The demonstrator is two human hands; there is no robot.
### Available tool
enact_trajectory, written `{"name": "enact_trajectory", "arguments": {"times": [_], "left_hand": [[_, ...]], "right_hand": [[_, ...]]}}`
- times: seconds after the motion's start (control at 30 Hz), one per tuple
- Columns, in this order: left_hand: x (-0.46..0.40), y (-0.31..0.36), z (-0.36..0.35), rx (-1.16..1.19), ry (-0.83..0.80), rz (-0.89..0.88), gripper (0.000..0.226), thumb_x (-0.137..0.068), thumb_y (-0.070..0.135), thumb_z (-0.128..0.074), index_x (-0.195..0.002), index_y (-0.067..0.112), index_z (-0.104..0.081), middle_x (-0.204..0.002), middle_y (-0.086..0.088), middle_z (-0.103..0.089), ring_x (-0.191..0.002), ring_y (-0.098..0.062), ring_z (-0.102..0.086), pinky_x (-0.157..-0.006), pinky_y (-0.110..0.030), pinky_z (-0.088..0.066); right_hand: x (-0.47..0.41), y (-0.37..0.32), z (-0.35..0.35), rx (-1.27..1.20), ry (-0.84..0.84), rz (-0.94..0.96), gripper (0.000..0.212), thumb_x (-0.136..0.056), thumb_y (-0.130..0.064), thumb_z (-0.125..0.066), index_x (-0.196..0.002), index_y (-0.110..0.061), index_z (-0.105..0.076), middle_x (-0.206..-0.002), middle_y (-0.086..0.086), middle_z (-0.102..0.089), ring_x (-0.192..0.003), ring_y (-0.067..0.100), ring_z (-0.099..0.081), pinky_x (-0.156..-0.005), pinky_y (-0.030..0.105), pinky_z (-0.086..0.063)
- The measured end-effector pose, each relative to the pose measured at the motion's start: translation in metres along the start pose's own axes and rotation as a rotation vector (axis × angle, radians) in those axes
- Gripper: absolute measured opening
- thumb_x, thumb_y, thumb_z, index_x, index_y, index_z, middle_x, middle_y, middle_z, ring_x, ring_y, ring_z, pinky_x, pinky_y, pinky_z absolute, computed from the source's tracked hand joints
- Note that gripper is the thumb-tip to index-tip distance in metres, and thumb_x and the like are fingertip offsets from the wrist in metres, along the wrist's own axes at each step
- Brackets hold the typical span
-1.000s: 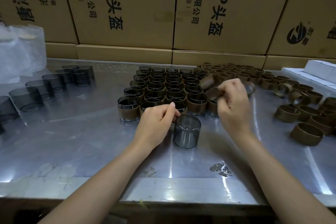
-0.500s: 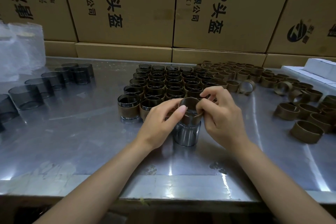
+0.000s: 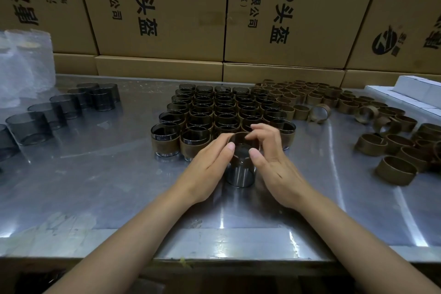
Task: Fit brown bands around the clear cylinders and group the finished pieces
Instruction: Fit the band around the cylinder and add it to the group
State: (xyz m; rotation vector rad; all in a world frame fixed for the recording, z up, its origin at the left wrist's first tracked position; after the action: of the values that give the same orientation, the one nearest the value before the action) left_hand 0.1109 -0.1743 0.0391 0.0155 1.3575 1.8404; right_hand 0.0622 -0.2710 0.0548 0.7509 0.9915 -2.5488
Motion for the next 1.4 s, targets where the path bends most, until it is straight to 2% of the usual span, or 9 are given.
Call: {"name": "enact_trajectory", "arguments": {"times": [0.13, 0.27, 0.47, 0.67, 0.8, 0.93, 1.1, 1.3, 1.4], "left_hand": [[0.001, -0.002, -0.004, 0.030, -0.022, 0.020, 0.044, -0.096, 0.049, -0.031, -0.129, 0.028, -0.052, -0.123, 0.010, -0.059, -0.121, -0.005, -0.051, -0.105, -0.037, -0.040], [0.000, -0.009, -0.006, 0.102, -0.026, 0.076, 0.045, -0.094, 0.050, -0.037, -0.131, 0.030, -0.050, -0.126, 0.017, -0.058, -0.121, 0.004, -0.049, -0.103, -0.023, -0.037], [0.000, -0.008, -0.014, 0.242, -0.075, 0.104, 0.048, -0.096, 0.048, -0.037, -0.138, 0.028, -0.047, -0.135, 0.017, -0.055, -0.129, 0.004, -0.044, -0.108, -0.017, -0.033], [-0.001, -0.006, -0.022, 0.389, -0.099, 0.155, 0.035, -0.096, 0.048, -0.040, -0.122, 0.034, -0.060, -0.122, 0.011, -0.065, -0.120, -0.005, -0.056, -0.098, -0.024, -0.044], [-0.005, -0.009, -0.030, 0.532, -0.107, 0.210, 0.047, -0.092, 0.048, -0.048, -0.129, 0.020, -0.057, -0.130, -0.004, -0.061, -0.126, -0.019, -0.053, -0.112, -0.048, -0.033], [-0.007, -0.012, -0.040, 0.667, -0.124, 0.280, 0.058, -0.091, 0.043, -0.043, -0.136, 0.009, -0.049, -0.136, -0.013, -0.055, -0.130, -0.025, -0.050, -0.114, -0.049, -0.030], [-0.007, -0.006, -0.039, 0.761, -0.083, 0.287, 0.061, -0.088, 0.033, -0.047, -0.141, 0.005, -0.038, -0.141, -0.021, -0.048, -0.130, -0.028, -0.048, -0.112, -0.043, -0.036], [-0.005, -0.013, -0.042, 0.767, -0.105, 0.339, 0.075, -0.077, 0.041, -0.060, -0.140, 0.007, -0.037, -0.137, -0.017, -0.052, -0.127, -0.027, -0.051, -0.109, -0.041, -0.039], [-0.003, -0.014, -0.041, 0.392, -0.231, 0.265, 0.084, -0.064, 0.046, -0.074, -0.135, 0.023, -0.034, -0.130, 0.000, -0.055, -0.119, -0.007, -0.056, -0.101, -0.028, -0.045]], "right_hand": [[0.004, 0.019, -0.016, -0.225, -0.135, -0.182, 0.044, -0.083, -0.069, -0.030, -0.123, -0.064, -0.012, -0.128, -0.021, -0.042, -0.115, -0.002, -0.050, -0.100, 0.037, -0.044], [0.011, 0.036, -0.024, -0.318, -0.241, -0.333, 0.067, -0.074, -0.081, -0.029, -0.132, -0.048, -0.027, -0.120, -0.037, -0.046, -0.116, -0.016, -0.044, -0.110, 0.035, -0.034], [0.017, 0.037, -0.035, -0.328, -0.336, -0.394, 0.050, -0.068, -0.091, -0.025, -0.112, -0.070, -0.018, -0.119, -0.051, -0.033, -0.117, -0.025, -0.032, -0.109, 0.028, -0.028], [0.002, 0.041, -0.025, -0.490, -0.133, -0.360, 0.045, -0.092, -0.050, -0.044, -0.132, -0.034, -0.028, -0.118, -0.018, -0.042, -0.117, -0.008, -0.048, -0.084, 0.008, -0.042], [-0.015, 0.042, -0.017, -0.604, 0.053, -0.326, 0.059, -0.073, -0.034, -0.052, -0.123, -0.004, -0.042, -0.098, 0.003, -0.059, -0.083, 0.004, -0.065, -0.075, 0.024, -0.048], [-0.022, 0.048, -0.008, -0.675, 0.160, -0.287, 0.037, -0.067, -0.020, -0.044, -0.102, -0.009, -0.046, -0.057, -0.016, -0.067, -0.059, -0.003, -0.065, -0.057, 0.013, -0.048], [-0.002, 0.051, -0.027, -0.772, 0.045, -0.412, 0.062, -0.075, -0.056, -0.053, -0.122, -0.018, -0.042, -0.119, 0.005, -0.059, -0.110, 0.012, -0.061, -0.096, 0.033, -0.048], [-0.003, 0.044, -0.025, -0.782, 0.041, -0.426, 0.065, -0.079, -0.060, -0.046, -0.122, -0.012, -0.057, -0.126, 0.018, -0.059, -0.121, 0.026, -0.055, -0.107, 0.045, -0.040], [-0.001, 0.051, -0.025, -0.805, 0.062, -0.479, 0.054, -0.085, -0.056, -0.039, -0.110, -0.018, -0.068, -0.107, 0.010, -0.070, -0.108, 0.022, -0.064, -0.098, 0.042, -0.046]]}}
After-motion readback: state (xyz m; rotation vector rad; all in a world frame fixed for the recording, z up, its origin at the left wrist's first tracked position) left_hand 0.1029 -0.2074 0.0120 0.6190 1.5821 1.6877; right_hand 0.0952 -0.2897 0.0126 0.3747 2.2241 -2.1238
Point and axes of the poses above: each hand's wrist, its own x-axis away from the middle knuckle, its own z-axis out of the back of the hand, y = z × x, the point moved 10 cm from there along -x, towards the middle knuckle
